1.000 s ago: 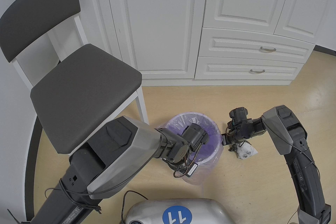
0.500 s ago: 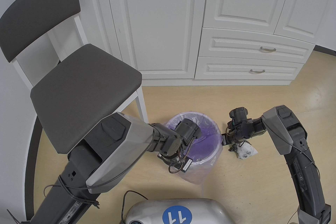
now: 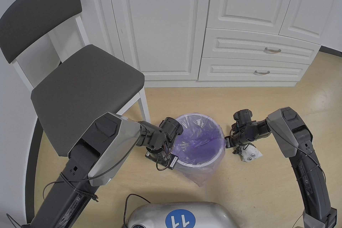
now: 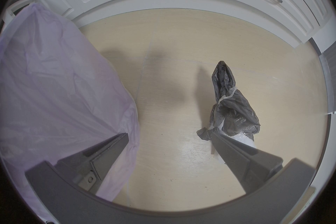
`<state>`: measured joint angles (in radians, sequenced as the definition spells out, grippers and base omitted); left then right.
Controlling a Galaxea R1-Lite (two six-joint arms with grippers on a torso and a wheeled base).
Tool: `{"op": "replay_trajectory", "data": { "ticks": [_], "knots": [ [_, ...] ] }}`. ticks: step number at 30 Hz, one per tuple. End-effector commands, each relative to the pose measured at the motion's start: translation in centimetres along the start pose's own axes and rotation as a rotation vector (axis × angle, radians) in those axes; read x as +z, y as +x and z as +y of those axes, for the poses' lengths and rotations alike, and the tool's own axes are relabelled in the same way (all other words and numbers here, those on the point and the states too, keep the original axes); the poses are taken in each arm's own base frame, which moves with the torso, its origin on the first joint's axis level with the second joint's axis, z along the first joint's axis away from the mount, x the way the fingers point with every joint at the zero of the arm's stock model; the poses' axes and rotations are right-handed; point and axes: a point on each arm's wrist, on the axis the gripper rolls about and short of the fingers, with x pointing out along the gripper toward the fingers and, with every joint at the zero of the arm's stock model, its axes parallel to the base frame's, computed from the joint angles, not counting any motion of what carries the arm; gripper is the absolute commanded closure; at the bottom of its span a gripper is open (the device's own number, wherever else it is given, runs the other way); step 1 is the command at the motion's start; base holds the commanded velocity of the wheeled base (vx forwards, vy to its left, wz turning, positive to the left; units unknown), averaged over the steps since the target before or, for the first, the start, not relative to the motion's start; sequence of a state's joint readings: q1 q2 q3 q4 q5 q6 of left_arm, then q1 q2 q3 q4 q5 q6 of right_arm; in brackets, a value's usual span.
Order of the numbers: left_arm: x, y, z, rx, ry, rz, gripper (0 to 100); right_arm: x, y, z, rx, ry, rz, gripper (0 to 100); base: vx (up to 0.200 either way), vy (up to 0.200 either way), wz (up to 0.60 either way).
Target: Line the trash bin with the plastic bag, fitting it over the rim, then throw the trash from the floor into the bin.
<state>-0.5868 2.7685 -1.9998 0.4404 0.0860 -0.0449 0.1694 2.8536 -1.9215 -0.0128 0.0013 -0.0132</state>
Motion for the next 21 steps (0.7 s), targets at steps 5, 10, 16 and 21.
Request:
{"op": "replay_trajectory", "data": {
  "ticks": [5,10,16,21],
  "knots": [
    [0.2,-0.2,1.1,0.015,-0.029,-0.01,100,0.0,-1.5,-0.3,0.046,0.004,0.0,0,0.0,0.0,0.0],
    [0.6,-2.6,0.9,0.078,-0.034,-0.034,100,-0.1,-2.2,-1.5,0.086,0.021,-0.034,0,0.0,0.0,0.0],
    [-1.1,-6.0,1.2,0.097,-0.042,-0.026,100,-0.3,-2.4,-3.3,0.068,0.052,-0.032,0,0.0,0.0,0.0],
    [-5.1,-9.2,2.7,0.126,-0.072,-0.073,100,-0.4,-2.4,-3.7,0.062,0.092,-0.027,0,0.0,0.0,0.0]
  ]
}}
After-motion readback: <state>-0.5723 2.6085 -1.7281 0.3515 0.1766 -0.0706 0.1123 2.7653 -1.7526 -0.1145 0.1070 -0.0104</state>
